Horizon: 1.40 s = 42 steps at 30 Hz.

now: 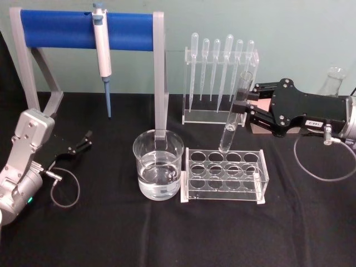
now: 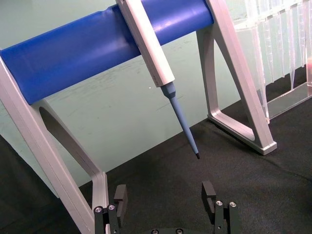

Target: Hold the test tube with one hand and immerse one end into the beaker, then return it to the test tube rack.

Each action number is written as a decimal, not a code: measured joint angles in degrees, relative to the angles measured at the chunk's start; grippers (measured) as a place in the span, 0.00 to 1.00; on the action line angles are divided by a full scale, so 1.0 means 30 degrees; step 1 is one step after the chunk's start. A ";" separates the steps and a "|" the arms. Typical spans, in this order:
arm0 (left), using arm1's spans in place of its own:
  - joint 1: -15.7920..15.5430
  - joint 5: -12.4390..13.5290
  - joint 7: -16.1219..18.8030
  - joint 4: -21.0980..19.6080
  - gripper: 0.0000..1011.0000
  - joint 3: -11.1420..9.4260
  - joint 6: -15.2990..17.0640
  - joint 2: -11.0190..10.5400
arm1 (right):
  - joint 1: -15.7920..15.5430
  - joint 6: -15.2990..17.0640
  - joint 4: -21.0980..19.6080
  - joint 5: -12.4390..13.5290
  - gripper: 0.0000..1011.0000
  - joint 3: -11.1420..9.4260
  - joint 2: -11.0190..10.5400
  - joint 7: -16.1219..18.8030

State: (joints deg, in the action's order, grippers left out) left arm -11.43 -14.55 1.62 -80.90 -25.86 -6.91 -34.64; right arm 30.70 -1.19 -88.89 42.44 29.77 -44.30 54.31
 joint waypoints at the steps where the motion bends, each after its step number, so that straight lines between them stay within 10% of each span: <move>1: -0.0001 0.0001 -0.0001 0.0000 0.99 0.0000 0.0000 0.0000 | 0.0000 0.0000 0.0001 0.0000 0.24 0.0001 0.0000 0.0000; 22: 0.0000 0.0000 0.0000 0.0000 0.99 0.0000 0.0001 0.0000 | 0.0604 -0.0020 0.0050 -0.0027 0.24 0.0360 0.0308 0.0018; 42: 0.0000 0.0001 -0.0001 0.0001 0.99 0.0000 0.0001 0.0000 | 0.2885 0.0146 0.1433 -0.0335 0.24 0.1841 0.2752 -0.0035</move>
State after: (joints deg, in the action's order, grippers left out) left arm -11.43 -14.55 1.62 -80.90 -25.86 -6.90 -34.65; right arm 39.35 -0.76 -84.59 41.44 35.29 -36.05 54.20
